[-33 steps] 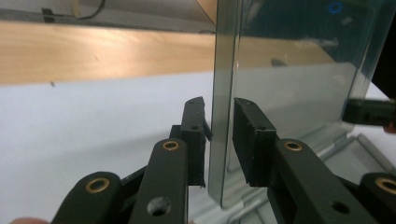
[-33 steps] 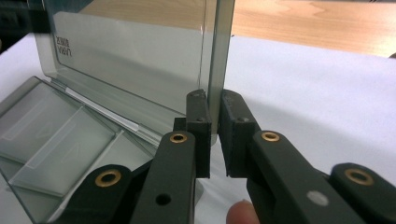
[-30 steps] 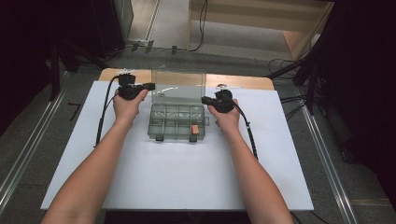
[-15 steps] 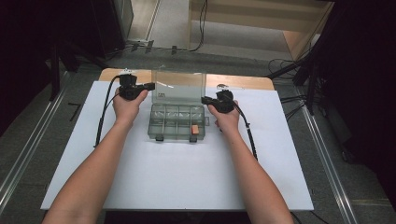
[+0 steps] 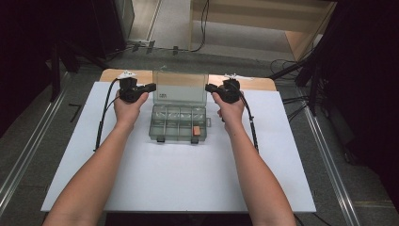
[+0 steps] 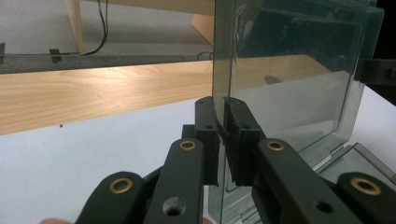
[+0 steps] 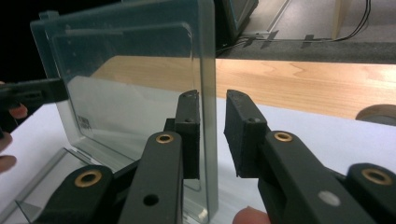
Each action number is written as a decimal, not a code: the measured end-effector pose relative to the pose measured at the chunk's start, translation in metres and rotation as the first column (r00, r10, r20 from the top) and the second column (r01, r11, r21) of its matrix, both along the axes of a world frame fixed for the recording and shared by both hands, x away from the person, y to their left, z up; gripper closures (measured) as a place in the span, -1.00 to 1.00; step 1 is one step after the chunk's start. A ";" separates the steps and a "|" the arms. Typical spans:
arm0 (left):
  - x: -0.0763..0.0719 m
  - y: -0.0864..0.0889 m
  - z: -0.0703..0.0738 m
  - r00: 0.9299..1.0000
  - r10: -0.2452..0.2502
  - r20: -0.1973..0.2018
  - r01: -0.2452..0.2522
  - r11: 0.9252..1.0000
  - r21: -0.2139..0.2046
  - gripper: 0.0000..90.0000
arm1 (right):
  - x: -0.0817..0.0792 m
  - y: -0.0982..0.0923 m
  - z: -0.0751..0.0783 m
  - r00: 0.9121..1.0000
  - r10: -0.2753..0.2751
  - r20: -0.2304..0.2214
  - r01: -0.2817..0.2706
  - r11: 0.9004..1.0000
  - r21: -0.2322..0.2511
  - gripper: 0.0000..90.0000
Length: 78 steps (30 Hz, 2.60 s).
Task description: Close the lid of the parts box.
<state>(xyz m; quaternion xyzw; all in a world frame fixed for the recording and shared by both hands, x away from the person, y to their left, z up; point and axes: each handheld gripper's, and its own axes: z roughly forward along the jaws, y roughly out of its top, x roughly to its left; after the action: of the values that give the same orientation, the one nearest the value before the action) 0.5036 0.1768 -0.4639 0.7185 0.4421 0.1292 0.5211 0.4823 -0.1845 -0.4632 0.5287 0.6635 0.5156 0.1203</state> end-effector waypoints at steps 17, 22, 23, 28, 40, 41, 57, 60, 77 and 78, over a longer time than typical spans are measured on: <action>-0.002 0.011 0.005 1.000 0.012 -0.015 -0.013 0.994 -0.111 0.38 | -0.004 0.010 0.004 1.000 0.002 0.020 0.000 0.992 -0.123 0.85; -0.006 0.022 0.013 1.000 -0.022 -0.014 0.020 0.991 -0.129 0.41 | -0.008 0.010 0.002 0.999 0.008 0.054 -0.002 0.992 -0.125 0.85; -0.006 0.023 0.014 1.000 -0.019 -0.019 0.016 0.991 -0.132 0.45 | -0.009 0.010 0.002 0.998 0.009 0.058 -0.002 0.992 -0.125 0.85; 0.000 0.028 0.012 0.998 -0.009 -0.060 0.001 0.991 -0.135 0.73 | -0.011 0.010 0.001 0.997 0.016 0.072 -0.006 0.991 -0.130 0.84; 0.021 0.015 0.007 0.984 -0.009 -0.175 -0.004 0.997 -0.077 1.00 | -0.021 0.009 -0.002 0.989 0.036 0.146 -0.013 0.988 -0.152 0.83; 0.022 0.014 0.008 0.984 -0.014 -0.177 0.000 0.997 -0.083 1.00 | -0.022 0.009 -0.001 0.988 0.038 0.148 -0.015 0.988 -0.153 0.83; 0.023 0.012 0.012 0.981 -0.093 -0.170 0.067 0.986 -0.151 1.00 | -0.027 0.005 -0.004 0.987 0.078 0.141 -0.058 0.989 -0.136 0.69; 0.022 0.012 0.013 0.981 -0.102 -0.164 0.079 0.986 -0.146 1.00 | -0.031 0.004 -0.005 0.988 0.093 0.127 -0.074 0.986 -0.148 0.41; 0.013 0.009 0.018 0.983 -0.124 -0.132 0.106 0.985 -0.134 1.00 | -0.041 -0.018 -0.008 0.994 0.071 0.078 -0.062 0.992 -0.106 0.88; 0.012 0.009 0.019 0.984 -0.124 -0.129 0.106 0.985 -0.135 1.00 | -0.041 -0.018 -0.007 0.995 0.066 0.077 -0.058 0.993 -0.104 0.92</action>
<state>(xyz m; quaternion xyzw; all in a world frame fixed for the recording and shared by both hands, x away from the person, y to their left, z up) 0.5156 0.1861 -0.4450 0.7154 0.4419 0.0207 0.5408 0.4414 -0.2021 -0.4697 0.4799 0.6996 0.5054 0.1574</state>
